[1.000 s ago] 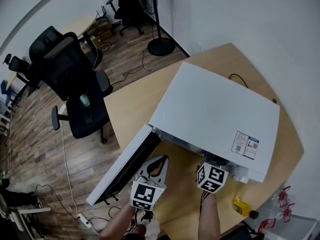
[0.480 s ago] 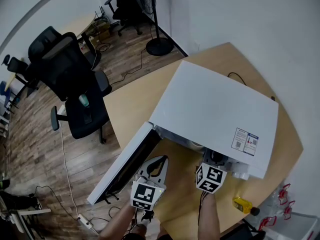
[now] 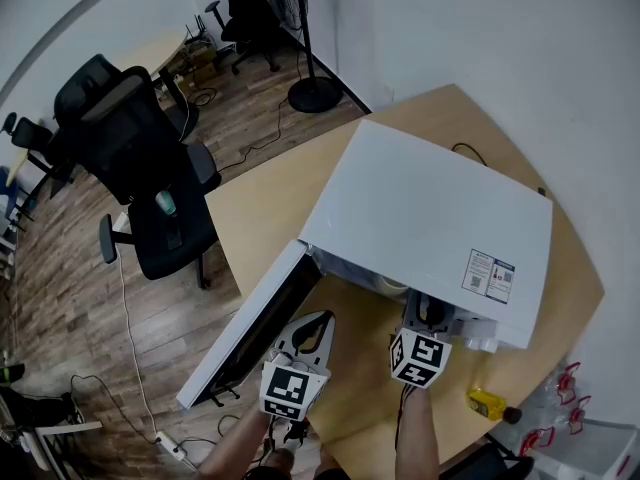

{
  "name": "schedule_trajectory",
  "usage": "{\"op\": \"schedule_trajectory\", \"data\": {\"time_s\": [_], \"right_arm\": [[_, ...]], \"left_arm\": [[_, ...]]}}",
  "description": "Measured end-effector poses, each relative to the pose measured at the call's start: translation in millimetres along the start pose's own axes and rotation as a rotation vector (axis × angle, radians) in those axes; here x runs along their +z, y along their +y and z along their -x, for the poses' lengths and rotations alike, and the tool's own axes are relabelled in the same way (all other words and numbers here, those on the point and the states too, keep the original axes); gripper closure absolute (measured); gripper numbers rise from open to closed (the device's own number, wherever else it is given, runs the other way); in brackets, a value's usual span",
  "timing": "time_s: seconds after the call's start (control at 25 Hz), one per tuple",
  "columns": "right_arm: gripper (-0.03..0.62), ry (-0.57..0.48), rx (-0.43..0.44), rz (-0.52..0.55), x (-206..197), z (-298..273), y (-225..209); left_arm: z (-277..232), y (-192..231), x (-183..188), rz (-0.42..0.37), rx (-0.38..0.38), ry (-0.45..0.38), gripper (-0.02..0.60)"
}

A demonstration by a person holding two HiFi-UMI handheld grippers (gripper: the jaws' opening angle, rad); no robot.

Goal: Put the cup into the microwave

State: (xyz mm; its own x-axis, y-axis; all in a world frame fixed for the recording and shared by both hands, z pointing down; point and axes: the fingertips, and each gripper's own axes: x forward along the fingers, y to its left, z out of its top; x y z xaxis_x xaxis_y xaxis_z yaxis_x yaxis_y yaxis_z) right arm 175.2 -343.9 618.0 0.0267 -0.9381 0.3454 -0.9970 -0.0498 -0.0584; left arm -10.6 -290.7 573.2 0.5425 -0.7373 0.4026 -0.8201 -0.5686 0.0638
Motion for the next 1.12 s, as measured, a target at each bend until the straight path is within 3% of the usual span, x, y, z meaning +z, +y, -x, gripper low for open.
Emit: {"op": "schedule_trajectory", "data": {"time_s": [0.64,1.12], "right_arm": [[0.485,-0.023,-0.001,-0.001,14.9,36.1,9.9],[0.487,-0.106,-0.033,0.035,59.6,128.1,23.0]], "left_arm": [[24.9,-6.5,13.5,-0.03,-0.029,-0.03,0.558],[82.1,-32.2,49.9,-0.092,-0.094,-0.101,0.558]]}}
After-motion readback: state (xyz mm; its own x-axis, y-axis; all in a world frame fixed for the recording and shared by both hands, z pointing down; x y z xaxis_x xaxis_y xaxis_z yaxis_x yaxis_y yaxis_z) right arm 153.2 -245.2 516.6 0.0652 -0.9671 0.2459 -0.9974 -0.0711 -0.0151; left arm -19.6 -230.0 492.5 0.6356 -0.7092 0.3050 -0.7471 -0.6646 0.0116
